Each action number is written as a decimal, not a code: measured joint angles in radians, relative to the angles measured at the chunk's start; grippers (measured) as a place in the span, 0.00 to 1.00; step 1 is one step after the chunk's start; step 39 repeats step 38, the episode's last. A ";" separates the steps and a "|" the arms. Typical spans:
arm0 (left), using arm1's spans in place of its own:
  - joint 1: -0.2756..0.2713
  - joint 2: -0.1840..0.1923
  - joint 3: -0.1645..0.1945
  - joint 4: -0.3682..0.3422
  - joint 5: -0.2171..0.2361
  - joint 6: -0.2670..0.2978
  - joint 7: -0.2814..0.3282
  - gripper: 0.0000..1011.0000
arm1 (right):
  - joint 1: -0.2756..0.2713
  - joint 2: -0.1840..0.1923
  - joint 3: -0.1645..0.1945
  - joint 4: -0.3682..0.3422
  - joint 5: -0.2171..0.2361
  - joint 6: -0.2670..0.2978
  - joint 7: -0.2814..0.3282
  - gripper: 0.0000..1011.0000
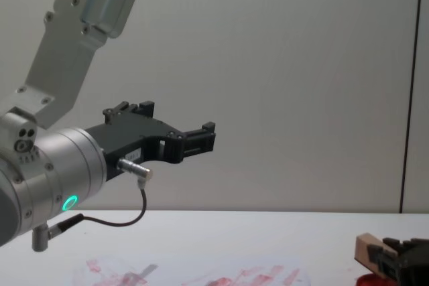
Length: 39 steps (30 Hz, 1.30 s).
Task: Use the one hand to pick up the stamp and affix it onto the A4 paper.
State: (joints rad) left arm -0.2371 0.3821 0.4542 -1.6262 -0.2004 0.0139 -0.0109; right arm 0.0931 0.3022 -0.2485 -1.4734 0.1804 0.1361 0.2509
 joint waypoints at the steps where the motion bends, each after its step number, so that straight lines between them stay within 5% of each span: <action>1: 0.000 0.000 0.000 0.000 0.000 0.000 0.000 0.99 | 0.000 0.000 0.000 0.001 0.000 0.001 0.001 0.21; 10: 0.000 0.000 0.000 0.000 0.000 0.000 0.000 0.99 | -0.006 0.004 0.001 0.008 0.001 0.015 0.013 0.23; 33: 0.000 0.000 0.000 0.000 0.000 0.000 0.000 0.99 | -0.015 0.005 0.004 -0.046 0.028 -0.010 0.004 0.95; 39: 0.000 0.000 0.000 0.000 0.000 0.000 0.000 0.99 | -0.018 0.004 0.006 -0.078 0.041 -0.024 -0.009 0.99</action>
